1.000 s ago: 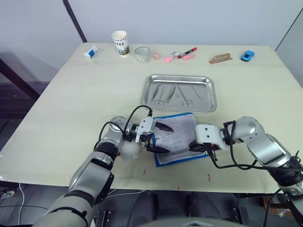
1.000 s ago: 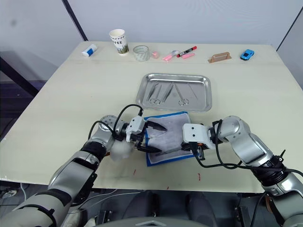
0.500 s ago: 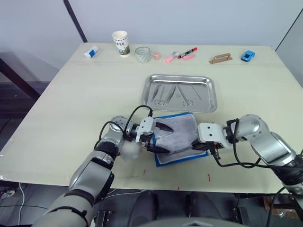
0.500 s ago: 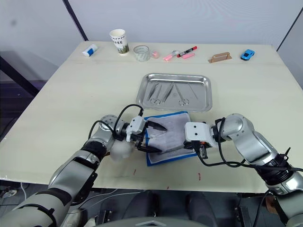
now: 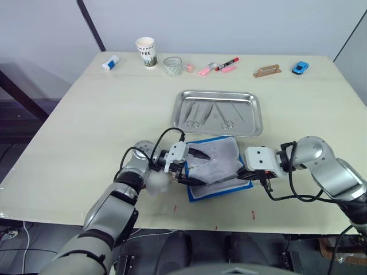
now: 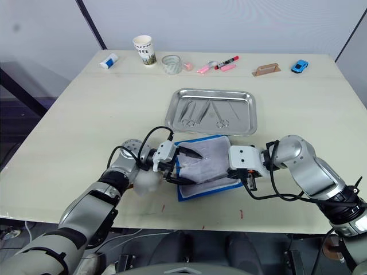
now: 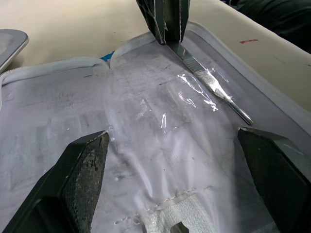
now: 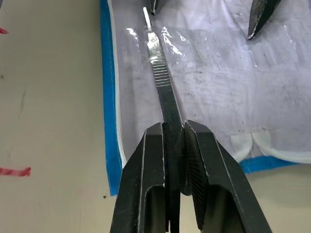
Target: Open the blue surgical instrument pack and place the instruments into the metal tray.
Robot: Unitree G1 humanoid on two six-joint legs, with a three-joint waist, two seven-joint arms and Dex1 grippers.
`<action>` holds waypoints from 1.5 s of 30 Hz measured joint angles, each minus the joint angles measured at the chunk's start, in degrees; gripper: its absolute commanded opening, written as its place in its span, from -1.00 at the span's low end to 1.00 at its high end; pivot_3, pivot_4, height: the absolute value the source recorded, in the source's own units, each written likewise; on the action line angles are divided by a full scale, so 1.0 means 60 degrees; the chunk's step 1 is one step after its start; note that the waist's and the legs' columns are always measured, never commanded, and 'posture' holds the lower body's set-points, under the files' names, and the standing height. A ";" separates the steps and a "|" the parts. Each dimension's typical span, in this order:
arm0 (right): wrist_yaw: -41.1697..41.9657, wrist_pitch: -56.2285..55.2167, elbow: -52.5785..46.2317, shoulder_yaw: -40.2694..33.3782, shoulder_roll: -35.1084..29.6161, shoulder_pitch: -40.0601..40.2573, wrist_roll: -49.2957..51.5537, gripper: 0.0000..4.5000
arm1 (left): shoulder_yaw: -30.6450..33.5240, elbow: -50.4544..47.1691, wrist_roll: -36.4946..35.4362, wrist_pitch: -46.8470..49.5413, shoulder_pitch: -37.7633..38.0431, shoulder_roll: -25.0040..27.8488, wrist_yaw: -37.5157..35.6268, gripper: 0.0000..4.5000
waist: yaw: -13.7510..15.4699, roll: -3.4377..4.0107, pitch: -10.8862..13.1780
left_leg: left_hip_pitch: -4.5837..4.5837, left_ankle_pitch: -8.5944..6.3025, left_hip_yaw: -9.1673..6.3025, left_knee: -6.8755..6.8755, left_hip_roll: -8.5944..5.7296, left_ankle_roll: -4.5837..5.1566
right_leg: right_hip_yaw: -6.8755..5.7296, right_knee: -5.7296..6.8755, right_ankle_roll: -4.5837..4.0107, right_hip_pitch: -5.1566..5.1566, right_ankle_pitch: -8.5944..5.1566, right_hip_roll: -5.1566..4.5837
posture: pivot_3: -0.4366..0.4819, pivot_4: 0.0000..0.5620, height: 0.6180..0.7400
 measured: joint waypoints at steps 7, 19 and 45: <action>-0.0010 -0.0047 0.0000 -0.0077 -0.0148 0.0028 0.0096 -0.99 | 0.0001 0.0012 0.0000 -0.0007 -0.0004 0.0000 0.0001 1.00 | 0.0001 0.0000 0.0000 | 0.0000 0.0000 0.0000 0.0000 0.0000 0.0000 | 0.0000 0.0001 0.0000 0.0000 0.0000 0.0000 | -0.05 -0.47 0.64; -0.0085 -0.0090 -0.0006 -0.0325 -0.0574 0.0154 0.0276 -0.99 | 0.0003 0.0131 0.0001 -0.0052 -0.0052 -0.0024 0.0000 1.00 | 0.0001 0.0000 0.0000 | 0.0002 0.0000 0.0002 0.0001 0.0000 0.0000 | 0.0002 0.0001 0.0000 0.0000 0.0000 0.0000 | -0.05 -0.47 0.64; -0.0132 -0.0670 0.0713 -0.3075 -0.1677 0.1233 0.1465 -0.99 | 0.0082 0.0288 0.0007 -0.0221 -0.0069 -0.0081 -0.0005 1.00 | 0.0009 0.0008 -0.0005 | 0.0008 0.0000 0.0008 0.0002 -0.0002 0.0000 | 0.0010 0.0002 0.0001 0.0003 0.0001 -0.0001 | -0.05 -0.47 0.64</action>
